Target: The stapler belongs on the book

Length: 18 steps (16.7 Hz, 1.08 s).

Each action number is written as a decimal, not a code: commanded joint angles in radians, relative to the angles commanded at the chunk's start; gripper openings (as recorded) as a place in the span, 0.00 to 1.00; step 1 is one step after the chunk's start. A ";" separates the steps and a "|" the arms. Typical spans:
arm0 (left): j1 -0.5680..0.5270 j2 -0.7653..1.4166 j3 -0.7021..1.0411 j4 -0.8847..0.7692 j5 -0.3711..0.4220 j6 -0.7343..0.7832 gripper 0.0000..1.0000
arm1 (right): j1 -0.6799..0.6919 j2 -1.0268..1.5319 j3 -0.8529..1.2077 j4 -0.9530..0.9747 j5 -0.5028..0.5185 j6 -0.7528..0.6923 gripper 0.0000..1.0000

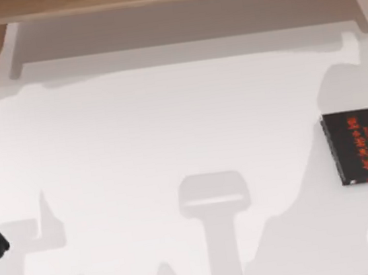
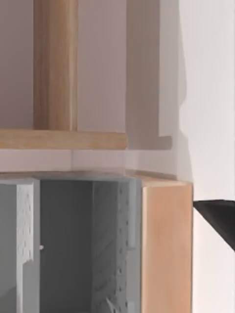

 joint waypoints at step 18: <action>0.000 0.000 0.000 0.000 0.000 0.000 1.00 | 0.008 0.040 -0.030 0.071 0.003 0.009 0.47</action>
